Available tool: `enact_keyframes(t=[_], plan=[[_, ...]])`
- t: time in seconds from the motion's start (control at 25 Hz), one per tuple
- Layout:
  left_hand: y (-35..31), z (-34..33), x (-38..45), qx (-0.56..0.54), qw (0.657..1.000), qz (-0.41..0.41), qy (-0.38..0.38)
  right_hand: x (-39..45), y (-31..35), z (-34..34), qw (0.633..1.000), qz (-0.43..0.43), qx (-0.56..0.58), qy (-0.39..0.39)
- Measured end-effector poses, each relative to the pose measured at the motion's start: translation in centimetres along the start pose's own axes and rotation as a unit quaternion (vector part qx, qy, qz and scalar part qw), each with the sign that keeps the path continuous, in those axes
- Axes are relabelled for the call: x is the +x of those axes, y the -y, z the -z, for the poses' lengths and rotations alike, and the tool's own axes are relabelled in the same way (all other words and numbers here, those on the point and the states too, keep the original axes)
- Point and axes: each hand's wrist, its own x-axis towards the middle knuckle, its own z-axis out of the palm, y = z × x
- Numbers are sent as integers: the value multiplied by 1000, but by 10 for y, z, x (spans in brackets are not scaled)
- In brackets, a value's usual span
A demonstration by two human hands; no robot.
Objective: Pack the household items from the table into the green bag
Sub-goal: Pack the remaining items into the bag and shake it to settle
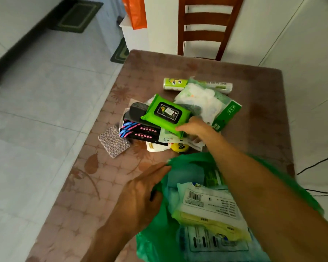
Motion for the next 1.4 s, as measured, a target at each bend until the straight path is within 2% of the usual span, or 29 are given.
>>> enact_keyframes(t=[0.04,0.12,0.24,0.32,0.4,0.52,0.64,0.72,0.76,0.8,0.84,0.88,0.92,1.0,1.08,1.16,1.24,1.32,1.4], plan=[[3,-1,-1,-1,1000,-9,0,14,-6,-11,996,-39,74,27],[4,0,-2,1,1000,-22,1,29,-9,-27,984,-56,171,13],[-1,4,-5,6,1000,-25,10,7,9,-17,964,15,266,-28],[-3,7,-4,3,1000,-20,23,-36,18,14,926,91,362,-61],[-7,8,-3,-20,998,-28,59,-107,0,54,871,177,449,-90],[-16,5,-1,-73,993,-36,88,-225,-59,103,796,214,563,-56],[-15,1,-1,-82,994,-24,69,-289,-99,94,780,214,585,-60],[-14,3,-3,-71,996,-31,51,-290,-116,65,798,139,582,-66],[-15,4,-4,-73,996,-37,45,-278,-125,48,839,81,533,-67],[-15,4,-5,-77,995,-40,40,-263,-133,34,900,25,429,-77],[-17,6,-6,-79,995,-39,38,-250,-139,22,956,6,282,-87],[-17,7,-6,-76,996,-37,35,-238,-146,15,986,13,139,-95],[-16,8,-5,-74,996,-37,31,-231,-150,14,992,19,10,-125],[-15,8,-5,-69,997,-27,26,-239,-139,29,969,20,-147,-195],[-17,6,-4,-71,997,-11,32,-248,-114,50,951,65,-156,-259],[-21,3,0,-83,996,-8,33,-228,-88,70,945,138,-67,-290],[-22,0,4,-94,995,-8,27,-173,-66,78,937,198,48,-285],[-22,-3,4,-112,994,0,14,-104,-51,78,959,177,101,-195],[-18,-8,2,-115,993,13,10,-41,-45,61,996,75,17,-36]])
